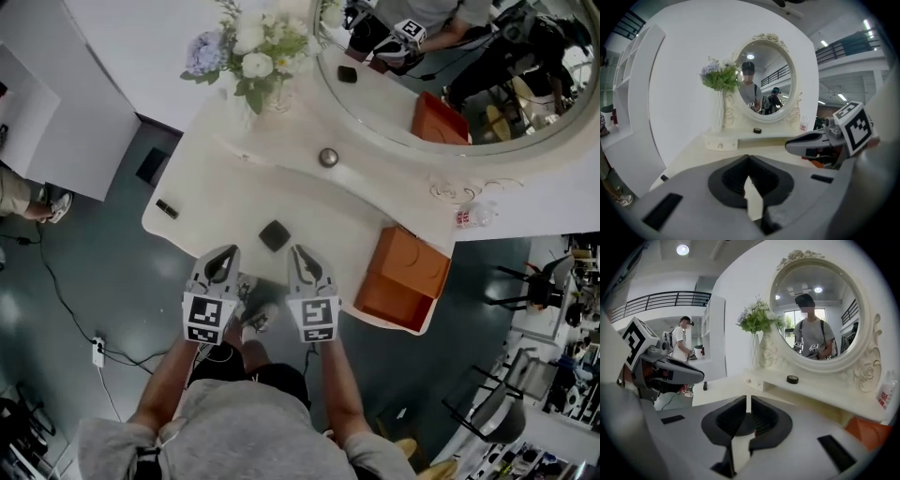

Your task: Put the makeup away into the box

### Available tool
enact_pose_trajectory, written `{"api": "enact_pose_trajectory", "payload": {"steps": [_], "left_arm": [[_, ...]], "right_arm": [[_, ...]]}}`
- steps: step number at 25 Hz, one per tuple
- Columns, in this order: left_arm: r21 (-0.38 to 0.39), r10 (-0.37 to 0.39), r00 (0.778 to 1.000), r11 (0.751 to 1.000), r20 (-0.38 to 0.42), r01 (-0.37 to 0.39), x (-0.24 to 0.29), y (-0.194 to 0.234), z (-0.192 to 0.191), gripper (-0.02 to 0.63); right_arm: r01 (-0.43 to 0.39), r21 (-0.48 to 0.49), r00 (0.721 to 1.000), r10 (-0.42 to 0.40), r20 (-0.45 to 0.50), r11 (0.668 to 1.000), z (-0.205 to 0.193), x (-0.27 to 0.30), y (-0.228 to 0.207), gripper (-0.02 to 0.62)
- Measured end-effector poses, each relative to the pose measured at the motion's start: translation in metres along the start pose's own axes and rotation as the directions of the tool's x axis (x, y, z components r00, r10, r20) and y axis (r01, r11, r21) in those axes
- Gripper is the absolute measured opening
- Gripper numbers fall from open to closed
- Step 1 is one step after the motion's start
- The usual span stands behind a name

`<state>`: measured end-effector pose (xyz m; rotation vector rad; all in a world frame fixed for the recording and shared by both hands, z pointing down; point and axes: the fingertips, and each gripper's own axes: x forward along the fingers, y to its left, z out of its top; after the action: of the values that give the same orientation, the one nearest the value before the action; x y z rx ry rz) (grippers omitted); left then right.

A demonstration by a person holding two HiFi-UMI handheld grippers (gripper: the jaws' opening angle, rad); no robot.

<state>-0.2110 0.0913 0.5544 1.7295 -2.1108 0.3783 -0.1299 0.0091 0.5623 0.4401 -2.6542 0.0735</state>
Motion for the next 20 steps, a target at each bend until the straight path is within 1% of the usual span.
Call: {"api": "enact_pose_trajectory", "payload": {"steps": [1,3,6,9,12,16,20], "left_arm": [[-0.001,-0.003,1.0,1.0,-0.013,0.003,0.006,0.003,-0.006,0.0],[-0.005,-0.01,0.999,1.0,-0.035,0.009,0.017,0.006,-0.017,0.0],[-0.02,-0.014,0.998,1.0,-0.061,0.012,0.028,0.01,-0.03,0.0],[-0.033,-0.014,0.996,0.999,-0.086,0.011,0.036,0.015,-0.041,0.0],[-0.044,-0.011,0.994,0.999,-0.107,0.006,0.044,0.022,-0.049,0.0],[-0.053,-0.014,0.992,0.999,-0.129,0.007,0.05,0.024,-0.059,0.0],[-0.053,-0.019,0.99,0.999,-0.143,0.012,0.055,0.023,-0.062,0.0]], "right_arm": [[-0.019,0.001,1.0,0.019,-0.015,1.0,-0.006,0.008,0.002,0.033],[-0.07,0.001,0.997,0.07,-0.045,0.998,-0.019,0.024,0.008,0.148],[-0.127,-0.007,0.987,0.126,-0.096,0.992,-0.04,0.044,0.012,0.254],[-0.171,-0.001,0.974,0.169,-0.153,0.985,-0.061,0.061,0.014,0.323],[-0.203,0.0,0.957,0.199,-0.21,0.979,-0.079,0.075,0.016,0.347],[-0.22,-0.014,0.94,0.208,-0.272,0.975,-0.102,0.086,0.015,0.348],[-0.211,-0.051,0.937,0.188,-0.294,0.976,-0.107,0.096,0.012,0.348]]}}
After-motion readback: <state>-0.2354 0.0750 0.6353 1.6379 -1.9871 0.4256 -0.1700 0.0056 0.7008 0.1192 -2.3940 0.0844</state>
